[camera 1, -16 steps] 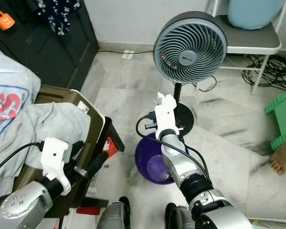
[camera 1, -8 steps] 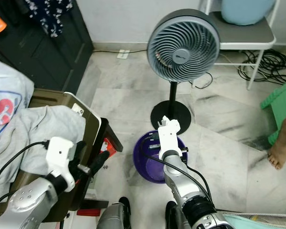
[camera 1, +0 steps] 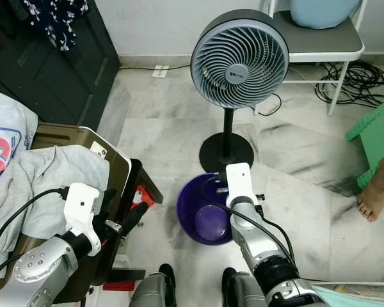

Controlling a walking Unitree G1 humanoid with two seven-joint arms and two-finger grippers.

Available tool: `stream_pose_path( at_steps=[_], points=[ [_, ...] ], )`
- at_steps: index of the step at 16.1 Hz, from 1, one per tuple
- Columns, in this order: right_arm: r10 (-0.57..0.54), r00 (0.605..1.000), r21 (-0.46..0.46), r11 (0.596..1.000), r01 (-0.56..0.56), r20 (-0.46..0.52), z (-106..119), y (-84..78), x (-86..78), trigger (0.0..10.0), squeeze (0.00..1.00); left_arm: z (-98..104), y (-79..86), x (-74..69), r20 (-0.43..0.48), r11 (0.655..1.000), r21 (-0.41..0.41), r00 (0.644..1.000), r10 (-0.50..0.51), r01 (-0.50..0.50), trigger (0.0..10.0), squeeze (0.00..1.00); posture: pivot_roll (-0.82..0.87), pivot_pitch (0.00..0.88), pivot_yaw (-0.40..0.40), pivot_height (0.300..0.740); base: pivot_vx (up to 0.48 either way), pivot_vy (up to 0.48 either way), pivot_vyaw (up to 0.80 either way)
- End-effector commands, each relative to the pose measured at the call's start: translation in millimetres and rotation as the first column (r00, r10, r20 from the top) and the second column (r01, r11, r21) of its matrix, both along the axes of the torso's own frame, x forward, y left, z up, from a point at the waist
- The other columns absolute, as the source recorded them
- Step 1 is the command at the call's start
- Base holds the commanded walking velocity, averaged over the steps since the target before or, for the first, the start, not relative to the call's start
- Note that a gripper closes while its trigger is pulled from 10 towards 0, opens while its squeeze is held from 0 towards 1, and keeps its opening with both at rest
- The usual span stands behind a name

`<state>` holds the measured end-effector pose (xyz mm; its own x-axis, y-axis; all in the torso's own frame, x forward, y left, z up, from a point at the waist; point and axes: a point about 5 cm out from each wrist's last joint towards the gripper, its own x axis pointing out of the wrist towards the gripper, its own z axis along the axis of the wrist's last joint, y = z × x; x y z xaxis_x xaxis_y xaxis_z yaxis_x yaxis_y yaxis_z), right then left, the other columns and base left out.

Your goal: Clean up the room

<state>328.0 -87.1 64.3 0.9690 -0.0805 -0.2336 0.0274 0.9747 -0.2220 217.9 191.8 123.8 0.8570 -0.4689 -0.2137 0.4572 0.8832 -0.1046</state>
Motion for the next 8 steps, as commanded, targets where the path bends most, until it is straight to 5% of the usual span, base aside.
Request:
stream_pose_path(
  at_steps=[1,8],
  points=[
    [-0.002,1.0,0.012,1.0,0.002,-0.006,-1.9,2.8,-0.6,10.0,1.0,-1.7,4.8,-4.0,-0.01,1.0,0.014,1.0,0.009,-0.009,10.0,0.0,0.08,0.328,0.133,0.74,0.0,0.0,0.0],
    [0.027,0.99,0.084,0.996,-0.038,0.138,35.3,6.8,10.3,10.0,1.0,1.5,1.2,8.3,0.031,1.0,0.002,0.999,0.031,-0.031,10.0,0.0,0.05,0.263,0.119,0.74,0.0,0.0,0.0]
  ],
)
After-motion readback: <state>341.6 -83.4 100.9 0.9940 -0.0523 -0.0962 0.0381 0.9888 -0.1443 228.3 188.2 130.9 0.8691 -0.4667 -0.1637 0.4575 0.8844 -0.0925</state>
